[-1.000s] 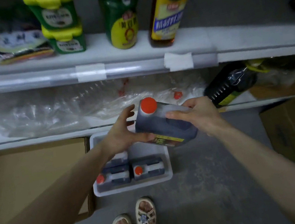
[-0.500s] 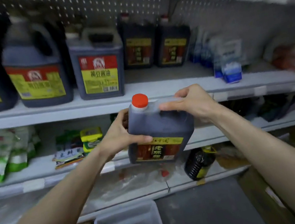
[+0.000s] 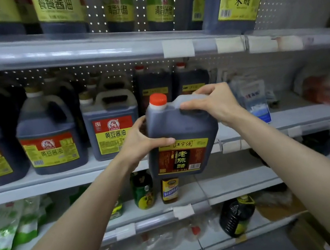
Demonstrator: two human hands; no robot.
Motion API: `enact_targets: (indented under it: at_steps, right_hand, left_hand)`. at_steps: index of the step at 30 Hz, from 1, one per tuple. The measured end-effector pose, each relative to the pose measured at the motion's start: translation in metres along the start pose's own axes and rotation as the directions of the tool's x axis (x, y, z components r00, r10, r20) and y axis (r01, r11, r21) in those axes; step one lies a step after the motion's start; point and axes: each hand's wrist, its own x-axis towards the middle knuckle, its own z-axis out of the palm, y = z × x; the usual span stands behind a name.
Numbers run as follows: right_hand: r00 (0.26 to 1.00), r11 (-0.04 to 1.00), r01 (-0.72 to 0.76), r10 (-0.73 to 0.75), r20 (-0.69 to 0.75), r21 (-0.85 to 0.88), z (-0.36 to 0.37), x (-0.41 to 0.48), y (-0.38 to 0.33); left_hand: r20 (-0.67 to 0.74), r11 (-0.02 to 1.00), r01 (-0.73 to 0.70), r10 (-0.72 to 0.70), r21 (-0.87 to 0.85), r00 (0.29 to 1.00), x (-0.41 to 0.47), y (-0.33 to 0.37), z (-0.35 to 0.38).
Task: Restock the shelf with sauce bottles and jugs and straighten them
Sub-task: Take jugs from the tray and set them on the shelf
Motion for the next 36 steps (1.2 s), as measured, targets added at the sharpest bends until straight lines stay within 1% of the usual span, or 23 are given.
enact_targets:
  at_steps: [4,9,11,17,20,24,26,28,30,33,36]
  right_hand:
    - [0.999,1.0,-0.004,0.003,0.044,0.02,0.001,0.046,0.026]
    - [0.992,0.999,0.032,-0.035,0.122,0.026,0.001,0.117,0.065]
    - [0.988,0.999,0.01,-0.015,0.151,0.033,0.005,0.144,0.077]
    - [0.971,0.998,0.053,-0.061,0.23,0.042,0.015,0.196,0.085]
    - [0.972,0.997,0.07,-0.075,0.221,0.032,0.022,0.203,0.093]
    - [0.984,0.997,0.064,-0.071,0.165,0.052,0.029,0.204,0.098]
    - [0.988,0.996,0.068,-0.076,0.138,0.058,0.032,0.2,0.098]
    - [0.99,0.992,0.067,-0.079,0.119,0.104,0.034,0.192,0.102]
    - [0.989,0.98,0.064,-0.088,0.12,0.189,0.034,0.18,0.11]
    - [0.988,0.975,0.076,-0.102,0.119,0.208,0.031,0.161,0.123]
    - [0.99,0.975,-0.003,-0.029,0.141,0.221,0.031,0.145,0.138]
  left_hand:
    - [-0.041,0.997,0.044,-0.047,-0.06,0.998,0.037,-0.012,0.016]
    - [-0.103,0.985,0.077,-0.094,-0.153,0.99,0.09,-0.026,0.034]
    - [-0.144,0.979,0.091,-0.118,-0.182,0.983,0.107,-0.028,0.041]
    - [-0.222,0.97,0.084,-0.136,-0.228,0.966,0.145,-0.029,0.045]
    - [-0.232,0.968,0.112,-0.164,-0.224,0.959,0.15,-0.035,0.045]
    - [-0.208,0.963,0.175,-0.217,-0.204,0.954,0.152,-0.039,0.038]
    - [-0.225,0.967,0.176,-0.215,-0.182,0.95,0.151,-0.043,0.039]
    - [-0.247,0.974,0.176,-0.206,-0.141,0.947,0.149,-0.047,0.043]
    - [-0.255,0.981,0.153,-0.18,-0.123,0.95,0.147,-0.051,0.046]
    - [-0.259,0.987,0.095,-0.126,-0.126,0.958,0.143,-0.06,0.052]
    - [-0.252,0.993,0.035,-0.061,-0.109,0.966,0.136,-0.07,0.058]
